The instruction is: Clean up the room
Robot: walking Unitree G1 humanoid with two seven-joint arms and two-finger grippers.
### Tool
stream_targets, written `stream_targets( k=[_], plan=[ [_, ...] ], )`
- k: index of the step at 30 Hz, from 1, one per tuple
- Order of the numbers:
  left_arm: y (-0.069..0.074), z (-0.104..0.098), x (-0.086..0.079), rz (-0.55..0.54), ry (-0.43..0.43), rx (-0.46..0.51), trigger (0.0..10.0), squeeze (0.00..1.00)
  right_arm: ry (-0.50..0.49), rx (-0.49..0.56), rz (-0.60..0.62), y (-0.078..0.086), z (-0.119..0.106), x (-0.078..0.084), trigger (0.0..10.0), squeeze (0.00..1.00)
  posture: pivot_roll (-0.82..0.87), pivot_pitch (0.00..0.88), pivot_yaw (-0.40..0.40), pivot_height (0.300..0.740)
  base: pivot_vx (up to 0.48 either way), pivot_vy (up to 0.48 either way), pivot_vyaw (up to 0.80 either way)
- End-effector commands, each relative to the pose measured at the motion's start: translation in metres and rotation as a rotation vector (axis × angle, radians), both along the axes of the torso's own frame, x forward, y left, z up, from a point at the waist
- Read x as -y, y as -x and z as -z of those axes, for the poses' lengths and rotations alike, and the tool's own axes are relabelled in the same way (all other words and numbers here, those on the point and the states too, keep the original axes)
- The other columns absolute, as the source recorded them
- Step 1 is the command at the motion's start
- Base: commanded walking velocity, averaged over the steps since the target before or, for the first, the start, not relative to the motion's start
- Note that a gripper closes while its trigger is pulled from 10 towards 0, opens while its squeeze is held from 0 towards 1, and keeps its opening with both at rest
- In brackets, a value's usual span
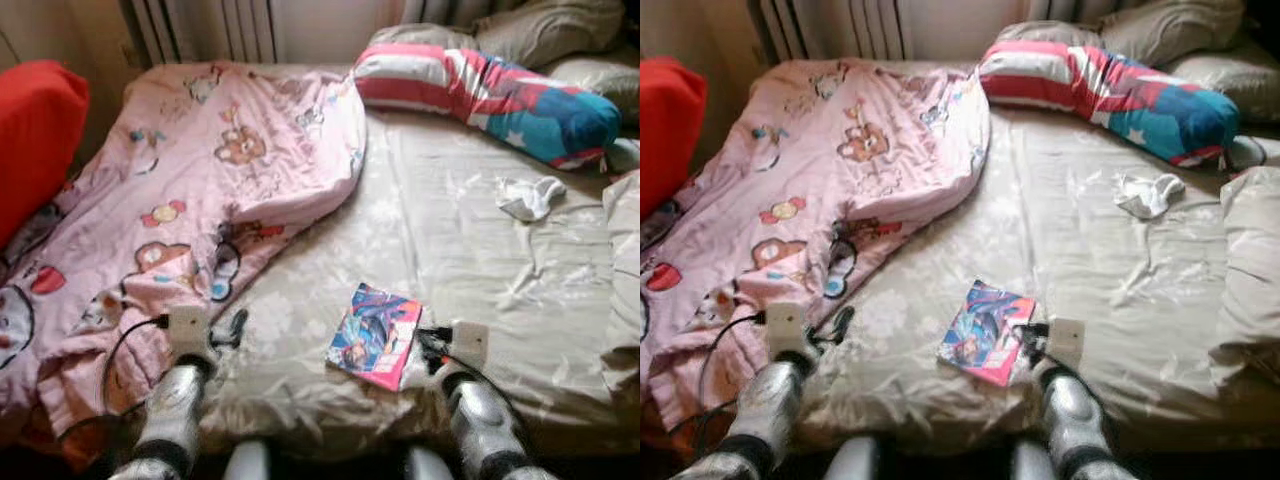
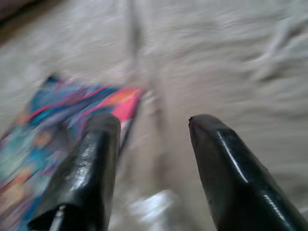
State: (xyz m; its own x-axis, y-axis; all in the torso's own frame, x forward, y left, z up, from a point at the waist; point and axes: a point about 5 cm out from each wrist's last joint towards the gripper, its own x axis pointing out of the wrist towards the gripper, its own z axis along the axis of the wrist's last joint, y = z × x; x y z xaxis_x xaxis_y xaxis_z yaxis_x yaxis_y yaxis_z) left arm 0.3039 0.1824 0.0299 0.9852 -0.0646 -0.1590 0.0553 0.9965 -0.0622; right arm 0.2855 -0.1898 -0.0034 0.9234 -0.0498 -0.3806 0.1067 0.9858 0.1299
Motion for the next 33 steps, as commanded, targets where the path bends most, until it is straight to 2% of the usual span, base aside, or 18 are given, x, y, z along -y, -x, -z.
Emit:
stream_targets(
  k=[1, 8, 11, 17, 18, 19, 22, 25, 33],
  plan=[
    [0.003, 0.002, -0.013, -0.030, -0.011, -0.017, 10.0, 0.00, -0.020, 0.010, -0.013, -0.003, -0.002, -0.008, 10.0, 1.00, 0.13, 0.119, -0.017, 0.625, 0.000, 0.000, 0.00],
    [0.002, 0.001, -0.010, -0.022, -0.007, -0.014, 10.0, 0.00, -0.031, 0.030, -0.048, -0.011, -0.009, -0.010, 10.0, 1.00, 0.12, 0.124, -0.014, 0.625, 0.000, 0.000, 0.00],
    [-0.002, -0.004, -0.007, -0.007, -0.002, 0.003, 10.0, 0.00, -0.032, 0.051, -0.086, -0.021, -0.018, -0.013, 10.0, 1.00, 0.12, 0.134, -0.008, 0.625, 0.000, 0.000, 0.00],
    [-0.006, -0.007, -0.002, 0.020, 0.004, 0.014, 10.0, 0.00, 0.029, 0.043, -0.131, -0.033, -0.030, -0.011, 10.0, 1.00, 0.11, 0.158, -0.006, 0.625, 0.000, 0.000, 0.00],
    [-0.006, -0.008, -0.002, 0.024, 0.005, 0.018, 10.0, 0.00, 0.030, 0.039, -0.138, -0.035, -0.031, -0.011, 10.0, 0.16, 0.11, 0.164, -0.004, 0.625, 0.000, 0.000, 0.00],
    [-0.006, -0.008, -0.001, 0.026, 0.006, 0.020, 10.0, 0.00, 0.032, 0.035, -0.141, -0.036, -0.032, -0.011, 10.0, 0.00, 0.11, 0.170, -0.003, 0.625, 0.000, 0.000, 0.00],
    [-0.006, -0.008, 0.001, 0.035, 0.010, 0.027, 10.0, 0.00, 0.036, 0.017, -0.140, -0.035, -0.030, -0.009, 10.0, 0.00, 0.12, 0.189, -0.007, 0.625, 0.000, 0.000, 0.00],
    [-0.005, -0.009, 0.003, 0.042, 0.014, 0.040, 10.0, 0.00, 0.080, -0.054, -0.170, -0.029, -0.021, -0.009, 10.0, 0.00, 0.12, 0.198, -0.011, 0.625, 0.000, 0.000, 0.00],
    [-0.003, -0.013, 0.005, 0.051, 0.019, 0.065, 10.0, 0.00, 0.050, -0.069, -0.253, -0.027, -0.019, -0.017, 10.0, 0.00, 0.14, 0.237, -0.019, 0.625, 0.000, 0.000, 0.00]
  ],
)
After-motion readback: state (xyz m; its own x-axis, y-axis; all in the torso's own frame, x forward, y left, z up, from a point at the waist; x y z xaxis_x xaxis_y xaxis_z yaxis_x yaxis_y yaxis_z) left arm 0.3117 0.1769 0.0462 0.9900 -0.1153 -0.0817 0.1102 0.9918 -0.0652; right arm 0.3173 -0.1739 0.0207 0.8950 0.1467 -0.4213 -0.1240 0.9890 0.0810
